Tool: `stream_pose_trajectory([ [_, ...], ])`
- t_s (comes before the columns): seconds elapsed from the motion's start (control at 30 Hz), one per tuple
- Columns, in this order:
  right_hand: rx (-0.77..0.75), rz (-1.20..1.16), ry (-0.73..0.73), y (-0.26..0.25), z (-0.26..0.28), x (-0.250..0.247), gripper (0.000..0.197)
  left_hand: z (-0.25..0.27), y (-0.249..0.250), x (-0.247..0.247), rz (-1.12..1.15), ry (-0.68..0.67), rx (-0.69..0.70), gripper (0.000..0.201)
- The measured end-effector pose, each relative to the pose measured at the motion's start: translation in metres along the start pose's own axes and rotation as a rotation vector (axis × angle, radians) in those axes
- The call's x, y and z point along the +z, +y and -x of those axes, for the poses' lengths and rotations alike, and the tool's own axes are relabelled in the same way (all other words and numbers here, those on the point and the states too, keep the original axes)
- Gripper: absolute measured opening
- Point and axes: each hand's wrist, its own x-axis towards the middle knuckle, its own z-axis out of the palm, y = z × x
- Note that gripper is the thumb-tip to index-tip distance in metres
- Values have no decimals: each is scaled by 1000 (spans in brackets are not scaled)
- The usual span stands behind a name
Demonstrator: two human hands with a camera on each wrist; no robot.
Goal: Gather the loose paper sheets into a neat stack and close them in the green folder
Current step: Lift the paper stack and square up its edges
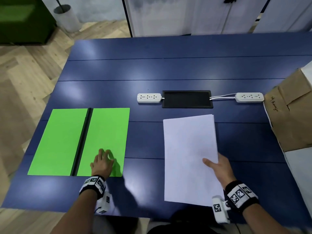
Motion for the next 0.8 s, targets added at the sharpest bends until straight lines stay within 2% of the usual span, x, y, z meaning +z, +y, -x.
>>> stream_pose_trajectory([
  [0.07, 10, 4, 30, 7, -2, -12, 35, 1, -7, 4, -202, -163, -5, 72],
  [0.17, 27, 11, 70, 14, -2, -26, 35, 16, 9, 11, -312, -185, 97, 71],
  [0.43, 65, -4, 120, 18, 4, -50, 28, 87, 125, 58, -190, -282, 294, 68],
  [0.6, 83, 3, 100, 32, 5, -69, 36, 110, 183, 79, -115, -378, 449, 70],
  [0.67, 92, 8, 100, 36, 6, -74, 33, 107, 181, 73, -13, -335, 514, 71],
  [0.7, 94, 0, 99, 36, 7, -81, 31, 103, 178, 68, 14, -249, 517, 71],
  [0.77, 105, 0, 98, 39, 7, -91, 29, 88, 159, 55, -17, -56, 404, 75],
  [0.8, 106, 5, 101, 41, 7, -97, 29, 81, 148, 49, -68, -24, 301, 78],
])
